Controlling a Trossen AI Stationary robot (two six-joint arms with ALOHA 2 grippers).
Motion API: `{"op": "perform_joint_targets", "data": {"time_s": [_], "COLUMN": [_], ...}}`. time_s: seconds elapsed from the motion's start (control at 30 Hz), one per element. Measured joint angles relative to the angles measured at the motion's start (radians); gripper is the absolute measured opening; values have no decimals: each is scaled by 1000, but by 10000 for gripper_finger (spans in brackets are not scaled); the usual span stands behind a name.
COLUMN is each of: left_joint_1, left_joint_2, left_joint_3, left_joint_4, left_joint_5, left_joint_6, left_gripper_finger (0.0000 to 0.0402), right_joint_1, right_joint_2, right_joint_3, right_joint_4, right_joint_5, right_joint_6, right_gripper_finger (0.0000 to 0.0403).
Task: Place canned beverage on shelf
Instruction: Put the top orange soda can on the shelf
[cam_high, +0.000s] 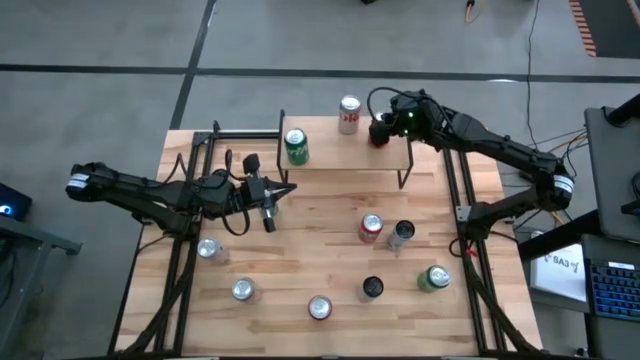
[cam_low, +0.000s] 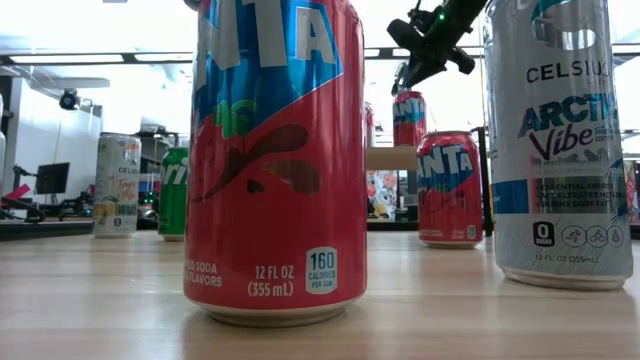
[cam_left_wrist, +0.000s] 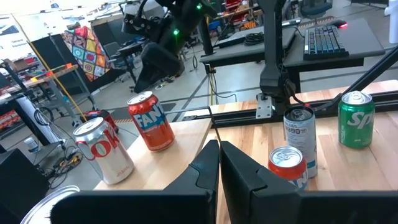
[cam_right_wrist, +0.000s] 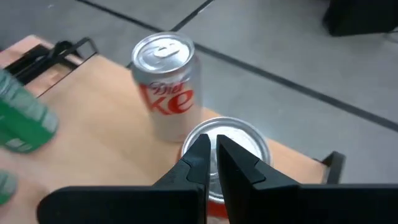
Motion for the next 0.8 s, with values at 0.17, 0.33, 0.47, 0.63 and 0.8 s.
{"op": "perform_joint_targets", "data": {"time_s": [0.17,0.33,0.47,0.63,0.8], "left_joint_1": [0,0,0,1,2], "left_joint_2": [0,0,0,0,0], "left_joint_3": [0,0,0,0,0], "left_joint_4": [3,4,4,5,6], "left_joint_5": [0,0,0,0,0], "left_joint_6": [-8,-28,-31,-29,-28], "left_gripper_finger": [0,0,0,0,0], "right_joint_1": [-89,-155,-185,-188,-187], "right_joint_2": [-3,1,10,25,25], "right_joint_3": [47,68,55,50,50], "right_joint_4": [-56,-74,-90,-86,-97], "right_joint_5": [-250,-351,-350,-348,-276], "right_joint_6": [-48,-49,-54,-69,-72], "right_gripper_finger": [18,17,17,17,18]}}
